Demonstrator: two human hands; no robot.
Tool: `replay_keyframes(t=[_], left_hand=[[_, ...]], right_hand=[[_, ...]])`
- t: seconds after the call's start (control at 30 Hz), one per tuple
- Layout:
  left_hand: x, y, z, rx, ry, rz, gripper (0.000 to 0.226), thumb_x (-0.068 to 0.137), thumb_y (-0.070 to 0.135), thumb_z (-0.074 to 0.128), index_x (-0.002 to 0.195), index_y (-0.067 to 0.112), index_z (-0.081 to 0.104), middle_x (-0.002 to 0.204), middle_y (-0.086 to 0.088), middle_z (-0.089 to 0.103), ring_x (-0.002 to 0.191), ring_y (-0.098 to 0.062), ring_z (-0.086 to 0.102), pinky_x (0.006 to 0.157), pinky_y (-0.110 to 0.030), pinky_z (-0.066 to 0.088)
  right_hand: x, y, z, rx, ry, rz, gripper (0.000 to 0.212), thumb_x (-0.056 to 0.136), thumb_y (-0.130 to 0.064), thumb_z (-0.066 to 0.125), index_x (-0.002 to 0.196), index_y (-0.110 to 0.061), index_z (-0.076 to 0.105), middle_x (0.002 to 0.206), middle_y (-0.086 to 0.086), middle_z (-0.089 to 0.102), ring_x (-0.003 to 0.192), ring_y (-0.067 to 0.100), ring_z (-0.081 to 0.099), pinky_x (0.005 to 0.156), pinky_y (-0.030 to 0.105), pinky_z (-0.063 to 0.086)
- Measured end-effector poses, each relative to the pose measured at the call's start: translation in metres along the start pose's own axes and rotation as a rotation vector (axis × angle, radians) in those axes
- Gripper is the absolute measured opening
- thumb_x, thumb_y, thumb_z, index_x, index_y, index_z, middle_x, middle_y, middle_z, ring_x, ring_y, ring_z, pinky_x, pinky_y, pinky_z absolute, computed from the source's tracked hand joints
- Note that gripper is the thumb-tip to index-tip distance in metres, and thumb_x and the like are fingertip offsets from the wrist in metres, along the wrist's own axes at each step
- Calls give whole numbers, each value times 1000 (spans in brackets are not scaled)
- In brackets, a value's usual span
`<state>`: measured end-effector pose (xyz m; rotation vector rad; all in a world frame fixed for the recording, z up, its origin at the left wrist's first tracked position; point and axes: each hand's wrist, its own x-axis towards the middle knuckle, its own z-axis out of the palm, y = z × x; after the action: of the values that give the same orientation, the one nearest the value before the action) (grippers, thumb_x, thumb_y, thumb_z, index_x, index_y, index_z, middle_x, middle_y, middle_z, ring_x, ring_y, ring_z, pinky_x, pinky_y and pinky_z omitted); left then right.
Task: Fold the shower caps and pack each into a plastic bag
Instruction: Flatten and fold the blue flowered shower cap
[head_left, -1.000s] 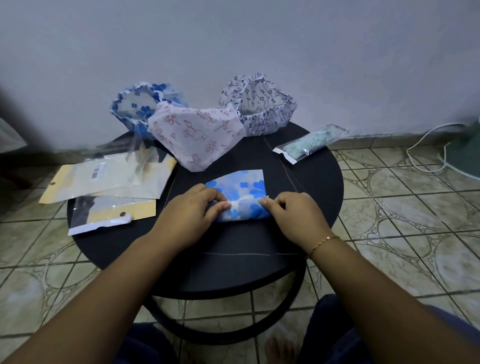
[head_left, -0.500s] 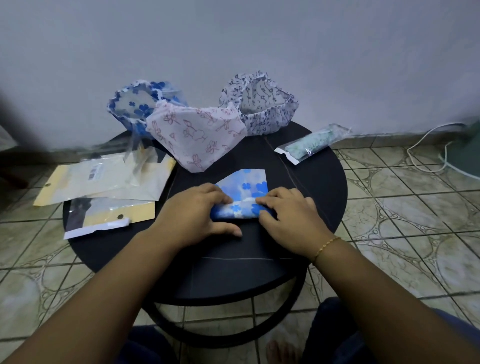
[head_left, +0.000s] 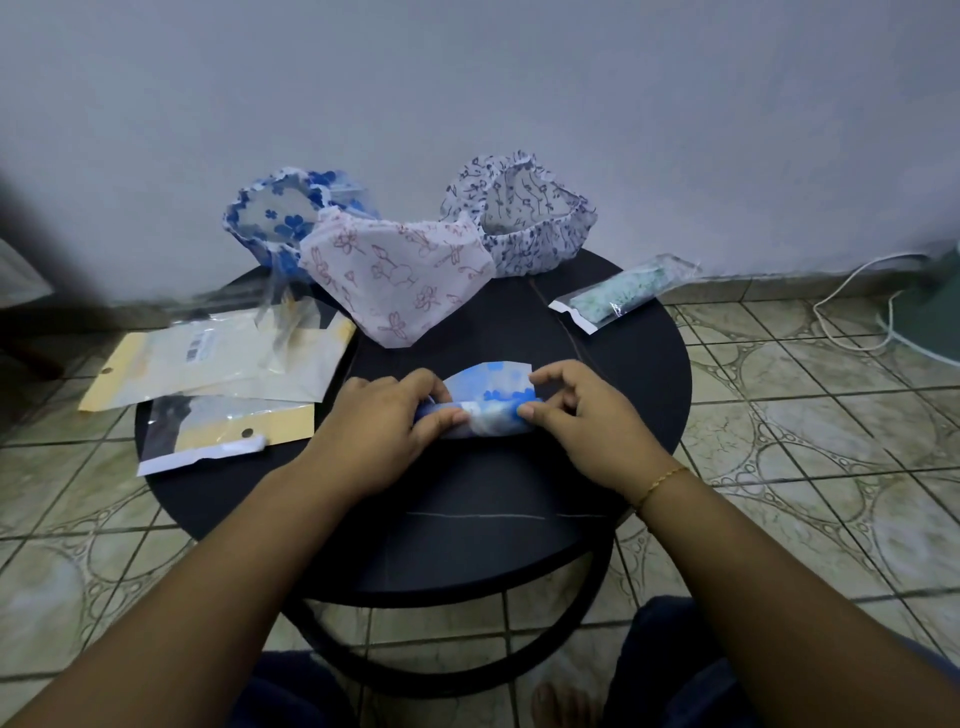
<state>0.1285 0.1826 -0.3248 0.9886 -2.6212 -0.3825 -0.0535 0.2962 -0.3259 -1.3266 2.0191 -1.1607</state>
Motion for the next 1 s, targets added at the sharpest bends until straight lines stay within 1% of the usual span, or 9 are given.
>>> replay_keyframes(t=[0.1, 0.23, 0.33, 0.43, 0.5, 0.63, 0.73, 0.87, 1.0], left_hand=[[0, 3, 3, 25, 31, -4, 35, 90, 61, 39, 95, 32, 58, 90, 9, 61, 78, -11, 50, 86, -30, 31], [4, 3, 6, 44, 86, -26, 33, 89, 57, 44, 98, 33, 64, 100, 12, 51, 82, -9, 44, 88, -28, 30], [8, 0, 9, 81, 140, -11, 35, 87, 58, 47, 99, 31, 67, 97, 9, 52, 93, -12, 50, 87, -32, 31], [12, 3, 13, 81, 206, 112, 39, 83, 53, 42, 97, 27, 67, 93, 8, 61, 88, -17, 56, 75, -32, 36], [13, 7, 14, 113, 174, 174, 39, 84, 50, 39, 92, 26, 69, 90, 9, 65, 81, -19, 59, 69, -30, 36], [15, 1, 13, 139, 25, 195, 69, 67, 78, 41, 106, 27, 67, 104, 12, 65, 91, -14, 59, 77, -35, 45], [19, -1, 11, 148, -29, 187, 73, 68, 77, 35, 113, 28, 65, 108, 11, 65, 96, -15, 59, 83, -38, 46], [19, 1, 7, 47, 21, 133, 66, 73, 72, 32, 114, 28, 60, 103, 13, 62, 96, -13, 53, 91, -29, 36], [18, 2, 9, 45, 76, 62, 32, 90, 57, 43, 100, 29, 55, 85, 16, 52, 86, -9, 46, 88, -26, 28]], right_hand=[[5, 1, 6, 108, 77, 65, 17, 82, -25, 70, 92, -24, 57, 56, -8, 46, 56, 4, 44, 53, 11, 34], [9, 2, 12, 111, 133, 97, 15, 81, -25, 70, 87, -24, 56, 61, -8, 49, 62, 7, 48, 59, 19, 35], [8, 2, 21, -82, 200, 15, 11, 85, -26, 64, 94, -26, 57, 73, -8, 51, 86, 16, 53, 73, 27, 42], [7, 2, 26, -266, 234, -93, 16, 88, -27, 58, 104, -26, 63, 90, -6, 47, 98, 19, 49, 84, 34, 44], [6, 1, 24, -354, 198, -82, 21, 92, -30, 52, 108, -27, 65, 101, -4, 48, 104, 17, 45, 87, 31, 42], [4, 0, 21, -584, 67, -76, 34, 98, -36, 35, 121, -29, 58, 121, -7, 47, 114, 16, 37, 90, 32, 29], [3, 0, 15, -591, -60, -106, 41, 92, -39, 44, 130, -28, 50, 129, -12, 39, 121, 12, 28, 92, 29, 22], [4, 1, 7, -516, -127, -103, 42, 91, -32, 50, 133, -33, 44, 127, -12, 43, 120, 11, 29, 86, 24, 15], [11, 0, 1, -224, -65, -25, 22, 91, -33, 54, 113, -37, 51, 94, -17, 51, 110, 8, 40, 90, 25, 21]])
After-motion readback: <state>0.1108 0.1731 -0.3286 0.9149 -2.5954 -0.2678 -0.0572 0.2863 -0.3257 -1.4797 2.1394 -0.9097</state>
